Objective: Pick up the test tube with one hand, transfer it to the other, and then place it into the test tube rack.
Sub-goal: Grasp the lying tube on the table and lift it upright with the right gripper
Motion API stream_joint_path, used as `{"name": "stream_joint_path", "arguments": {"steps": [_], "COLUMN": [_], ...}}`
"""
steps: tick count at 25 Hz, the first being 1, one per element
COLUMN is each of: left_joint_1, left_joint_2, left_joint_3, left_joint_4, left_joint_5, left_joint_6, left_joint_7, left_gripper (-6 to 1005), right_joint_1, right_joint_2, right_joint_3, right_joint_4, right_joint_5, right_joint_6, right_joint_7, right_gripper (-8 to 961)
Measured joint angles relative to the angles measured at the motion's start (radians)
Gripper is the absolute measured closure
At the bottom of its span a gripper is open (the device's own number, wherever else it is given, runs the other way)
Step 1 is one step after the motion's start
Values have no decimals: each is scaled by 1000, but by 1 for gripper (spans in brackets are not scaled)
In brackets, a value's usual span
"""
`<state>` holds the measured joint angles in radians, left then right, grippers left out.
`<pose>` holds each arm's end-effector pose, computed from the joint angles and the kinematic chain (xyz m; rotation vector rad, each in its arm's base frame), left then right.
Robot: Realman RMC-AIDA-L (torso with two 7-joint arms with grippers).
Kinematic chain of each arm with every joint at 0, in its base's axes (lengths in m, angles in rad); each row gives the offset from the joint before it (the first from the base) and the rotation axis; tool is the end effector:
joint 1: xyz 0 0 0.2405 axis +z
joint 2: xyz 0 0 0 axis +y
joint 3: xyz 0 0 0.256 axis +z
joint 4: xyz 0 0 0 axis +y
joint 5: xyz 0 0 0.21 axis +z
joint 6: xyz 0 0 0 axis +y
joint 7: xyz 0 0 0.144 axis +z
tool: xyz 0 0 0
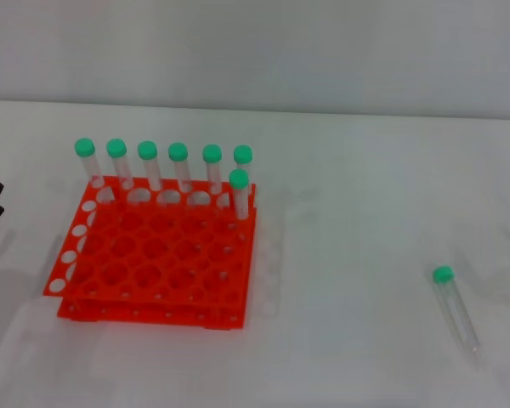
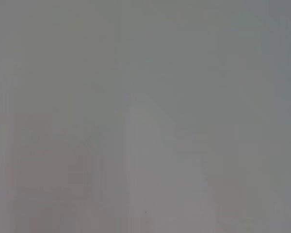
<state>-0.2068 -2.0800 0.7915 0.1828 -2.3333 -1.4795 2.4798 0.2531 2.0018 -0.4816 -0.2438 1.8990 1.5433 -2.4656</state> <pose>-0.3668 0.2517 0.0378 -1.5398 -0.6416 -0.9978 0.3656 0.2656 0.0720 -1.7203 0.4590 0.9252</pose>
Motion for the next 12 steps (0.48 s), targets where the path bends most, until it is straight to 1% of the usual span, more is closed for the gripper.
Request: {"name": "stream_joint_path", "arguments": {"steps": [12], "left_joint_1": [0], "left_joint_2": [0], "left_joint_3": [0], "left_joint_4": [-2], "left_joint_5": [0], "left_joint_6": [-1], "left_joint_7": [-2], "left_gripper": [201], "right_joint_1": [0], "right_joint_2": [0], "right_joint_3": [-11], "right_joint_4": [-6], "right_joint_5": [-3], "right_joint_6": [-4], "right_joint_7": [9], "right_gripper": [101]}}
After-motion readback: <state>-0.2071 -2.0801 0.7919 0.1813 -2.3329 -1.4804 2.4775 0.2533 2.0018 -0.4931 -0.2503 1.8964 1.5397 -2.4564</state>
